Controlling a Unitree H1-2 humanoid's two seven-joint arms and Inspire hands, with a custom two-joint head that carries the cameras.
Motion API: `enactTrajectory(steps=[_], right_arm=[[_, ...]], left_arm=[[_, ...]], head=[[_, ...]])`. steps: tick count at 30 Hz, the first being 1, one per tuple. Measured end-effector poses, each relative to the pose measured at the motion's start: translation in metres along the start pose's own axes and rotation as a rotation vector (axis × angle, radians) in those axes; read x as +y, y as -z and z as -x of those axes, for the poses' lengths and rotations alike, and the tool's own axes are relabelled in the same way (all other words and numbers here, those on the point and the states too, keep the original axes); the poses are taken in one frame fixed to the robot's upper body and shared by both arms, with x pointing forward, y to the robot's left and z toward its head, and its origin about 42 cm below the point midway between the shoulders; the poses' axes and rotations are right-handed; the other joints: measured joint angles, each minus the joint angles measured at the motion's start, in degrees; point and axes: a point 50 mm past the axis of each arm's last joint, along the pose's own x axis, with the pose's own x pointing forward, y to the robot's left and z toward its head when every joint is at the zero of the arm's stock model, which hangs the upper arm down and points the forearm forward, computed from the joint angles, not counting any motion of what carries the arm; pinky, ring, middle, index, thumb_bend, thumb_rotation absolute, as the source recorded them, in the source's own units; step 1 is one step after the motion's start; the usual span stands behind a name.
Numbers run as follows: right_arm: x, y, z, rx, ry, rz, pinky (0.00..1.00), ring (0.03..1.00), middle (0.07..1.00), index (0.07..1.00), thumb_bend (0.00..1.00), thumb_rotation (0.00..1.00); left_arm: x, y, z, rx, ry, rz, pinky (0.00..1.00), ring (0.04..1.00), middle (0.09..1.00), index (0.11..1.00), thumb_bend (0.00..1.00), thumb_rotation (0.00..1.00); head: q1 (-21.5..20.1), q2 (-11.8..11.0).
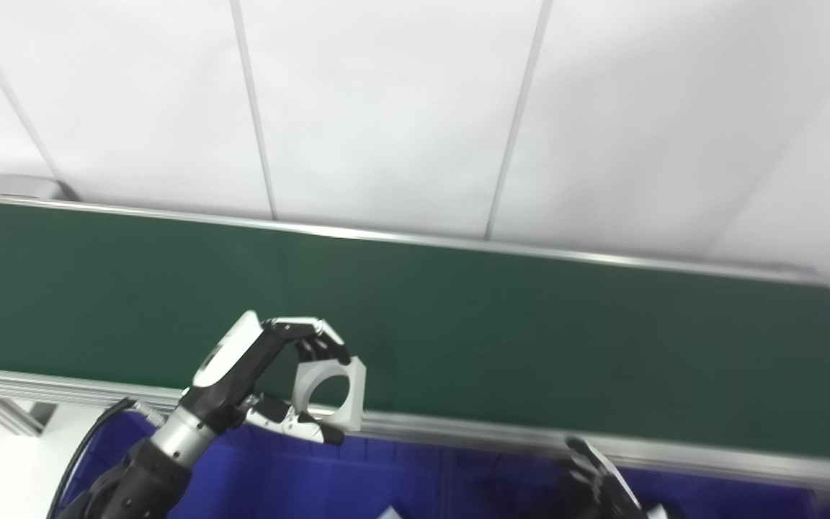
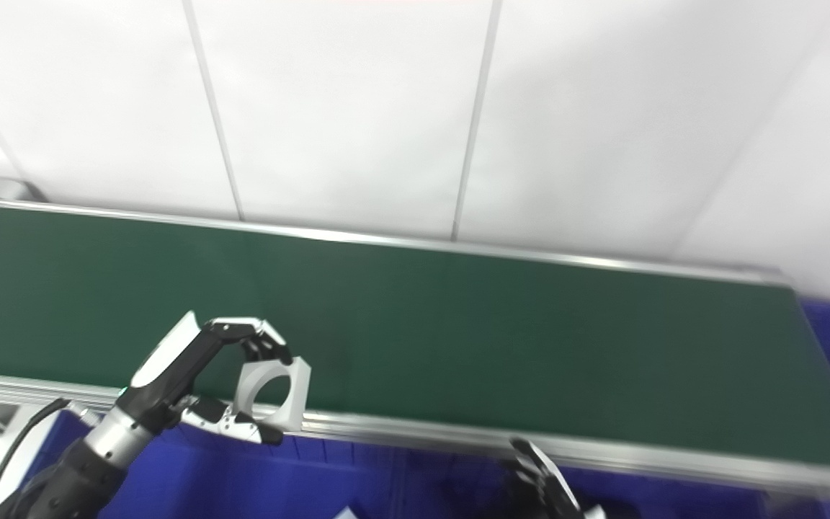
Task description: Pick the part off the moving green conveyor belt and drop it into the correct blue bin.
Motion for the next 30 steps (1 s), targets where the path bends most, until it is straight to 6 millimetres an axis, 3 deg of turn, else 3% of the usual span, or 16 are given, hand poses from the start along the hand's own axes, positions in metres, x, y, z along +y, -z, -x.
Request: enactTrajectory(steps=[3, 6, 9, 14, 20, 30], right_arm=[[0.002, -0.003, -0.003, -0.01, 0.002, 0.009, 0.64, 0.7, 0.751, 0.855, 0.81, 0.35], [0.004, -0.006, -0.005, -0.018, 0.008, 0.008, 0.62, 0.693, 0.753, 0.856, 0.81, 0.36], [0.007, -0.009, -0.004, -0.023, 0.0, 0.009, 0.61, 0.688, 0.748, 0.857, 0.81, 0.38], [0.006, -0.015, -0.008, -0.041, 0.006, 0.015, 0.65, 0.709, 0.752, 0.86, 0.8, 0.36], [0.004, -0.016, -0.011, -0.045, -0.004, 0.016, 0.67, 0.718, 0.755, 0.863, 0.8, 0.37], [0.0, -0.02, -0.013, -0.054, -0.006, 0.03, 0.65, 0.704, 0.746, 0.858, 0.8, 0.39]], left_arm=[[-0.008, -0.001, 0.003, -0.003, 0.029, 0.02, 0.37, 0.419, 0.504, 0.507, 0.5, 0.0], [-0.015, 0.001, 0.01, 0.011, 0.055, 0.017, 0.28, 0.44, 0.469, 0.506, 0.5, 0.0], [-0.024, 0.008, 0.02, 0.049, 0.102, 0.037, 0.27, 0.375, 0.471, 0.528, 0.49, 0.0], [-0.036, 0.018, 0.031, 0.096, 0.165, 0.089, 0.31, 0.378, 0.483, 0.522, 0.5, 0.0], [-0.043, 0.027, 0.034, 0.155, 0.275, 0.103, 0.39, 0.409, 0.492, 0.513, 0.5, 0.0], [-0.05, 0.043, 0.042, 0.278, 0.419, -0.024, 0.5, 0.46, 0.497, 0.493, 0.5, 0.0]], head=[[-1.1, 1.8], [-1.8, 3.1], [-2.0, 3.9], [-1.8, 6.1], [-1.3, 6.9], [-0.2, 8.1]])
